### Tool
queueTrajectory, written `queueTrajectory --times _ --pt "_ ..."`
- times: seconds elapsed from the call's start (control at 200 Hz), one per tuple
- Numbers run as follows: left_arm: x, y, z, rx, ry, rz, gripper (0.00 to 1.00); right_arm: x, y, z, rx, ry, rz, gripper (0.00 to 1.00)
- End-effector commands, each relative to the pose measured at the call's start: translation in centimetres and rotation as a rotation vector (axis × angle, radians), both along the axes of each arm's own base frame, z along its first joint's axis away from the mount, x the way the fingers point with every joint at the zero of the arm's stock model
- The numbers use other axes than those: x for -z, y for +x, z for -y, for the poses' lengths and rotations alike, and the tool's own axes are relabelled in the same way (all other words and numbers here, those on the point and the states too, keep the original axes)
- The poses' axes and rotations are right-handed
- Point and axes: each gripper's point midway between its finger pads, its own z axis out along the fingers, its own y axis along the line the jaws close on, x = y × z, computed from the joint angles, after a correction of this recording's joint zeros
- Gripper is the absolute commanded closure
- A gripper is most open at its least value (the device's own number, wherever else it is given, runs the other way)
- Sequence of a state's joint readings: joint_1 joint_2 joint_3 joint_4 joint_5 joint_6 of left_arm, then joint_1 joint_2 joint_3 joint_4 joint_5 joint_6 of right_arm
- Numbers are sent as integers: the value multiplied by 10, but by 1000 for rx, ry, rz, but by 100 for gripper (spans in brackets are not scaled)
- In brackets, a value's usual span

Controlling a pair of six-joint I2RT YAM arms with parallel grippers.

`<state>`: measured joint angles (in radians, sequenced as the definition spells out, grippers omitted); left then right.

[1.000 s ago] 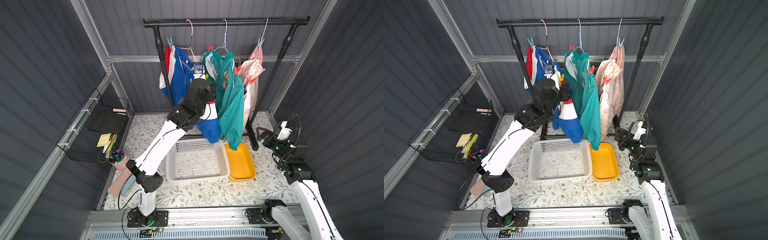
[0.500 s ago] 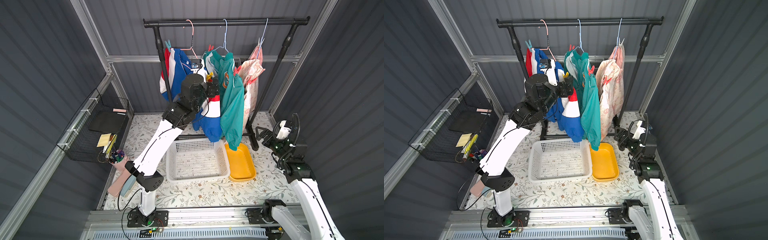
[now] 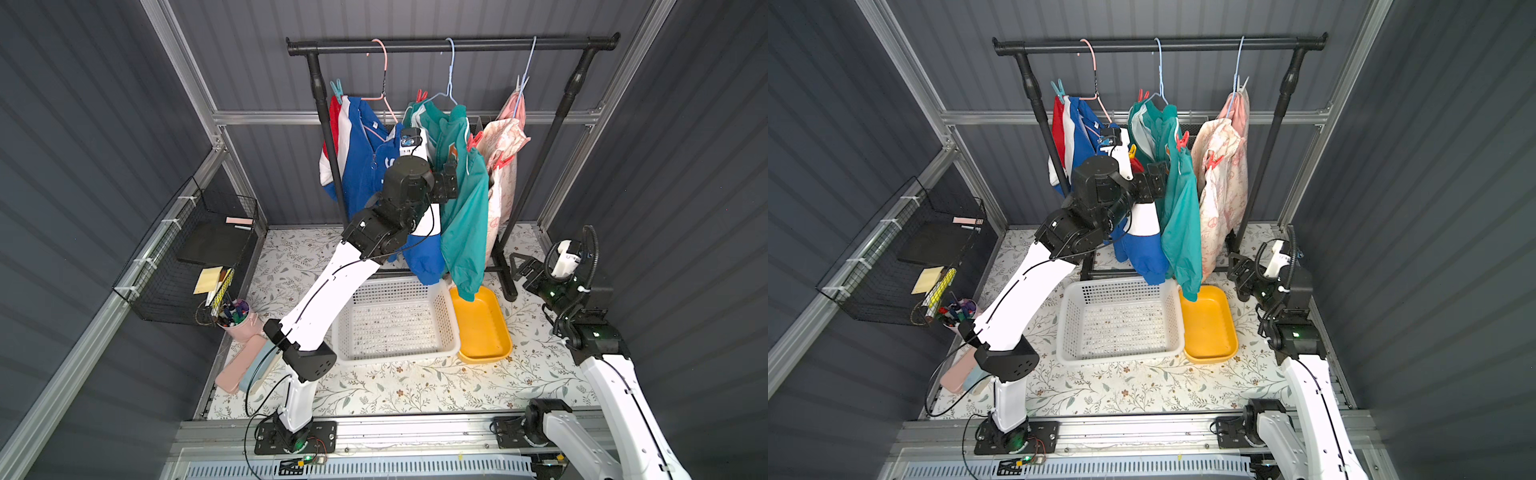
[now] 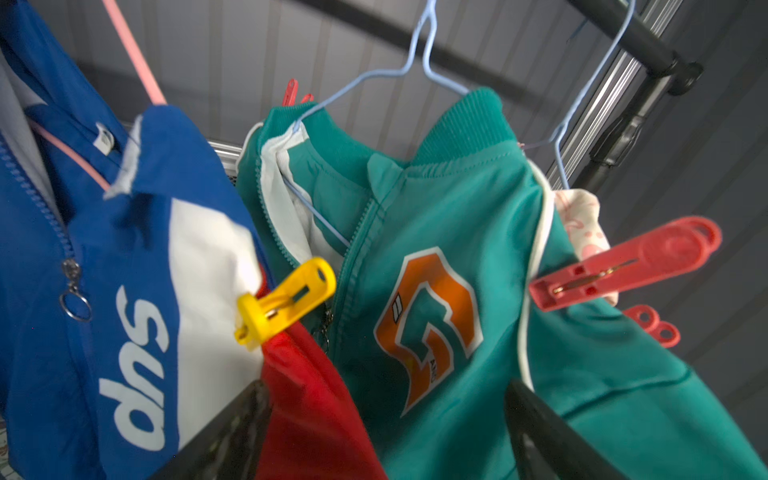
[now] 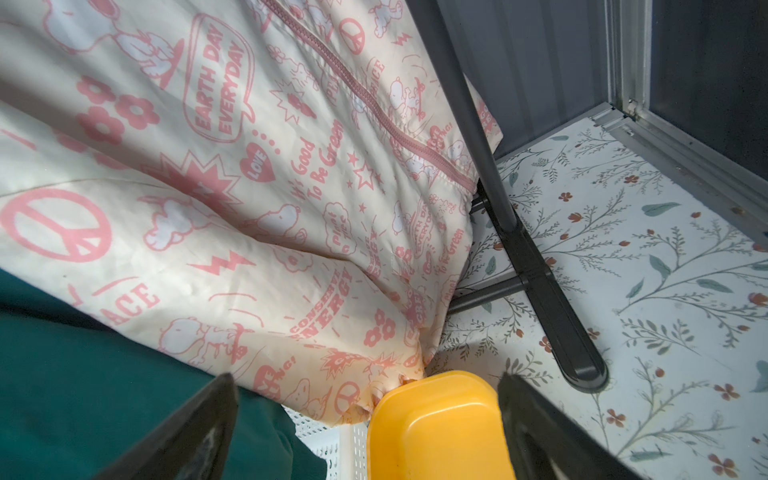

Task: Remove the clothespins securing jackets to the hanger
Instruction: Pick up the hanger from the clothesline.

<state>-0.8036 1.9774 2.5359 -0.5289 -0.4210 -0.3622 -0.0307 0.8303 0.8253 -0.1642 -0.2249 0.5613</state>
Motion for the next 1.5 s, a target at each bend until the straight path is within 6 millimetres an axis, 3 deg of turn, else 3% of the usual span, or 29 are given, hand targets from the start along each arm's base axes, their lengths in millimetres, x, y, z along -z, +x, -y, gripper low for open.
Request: queueTrajectory --times 0.0,0.295,0.62,0.85,1.016,1.276,1.491 --pt "7 5 -3 -70 -25 -16 12 -11 -1 -5 -23 19 31 1" --pt "35 14 -19 -212 1 -76 29 -11 -2 -10 -45 36 32 1" --pt "38 10 -37 -274 58 -68 57 -11 -2 -12 -58 48 35 1" --pt "18 -1 -56 -310 85 -26 80 -16 -5 -15 -67 57 49 1" --pt "-1 -14 -74 -333 96 12 89 -25 -11 -18 -75 58 63 1" --pt "-40 -38 -89 -273 121 107 100 -51 -27 -25 -85 29 120 1" --pt "-67 -56 -96 -223 183 206 100 -78 -43 -45 -159 -38 183 2"
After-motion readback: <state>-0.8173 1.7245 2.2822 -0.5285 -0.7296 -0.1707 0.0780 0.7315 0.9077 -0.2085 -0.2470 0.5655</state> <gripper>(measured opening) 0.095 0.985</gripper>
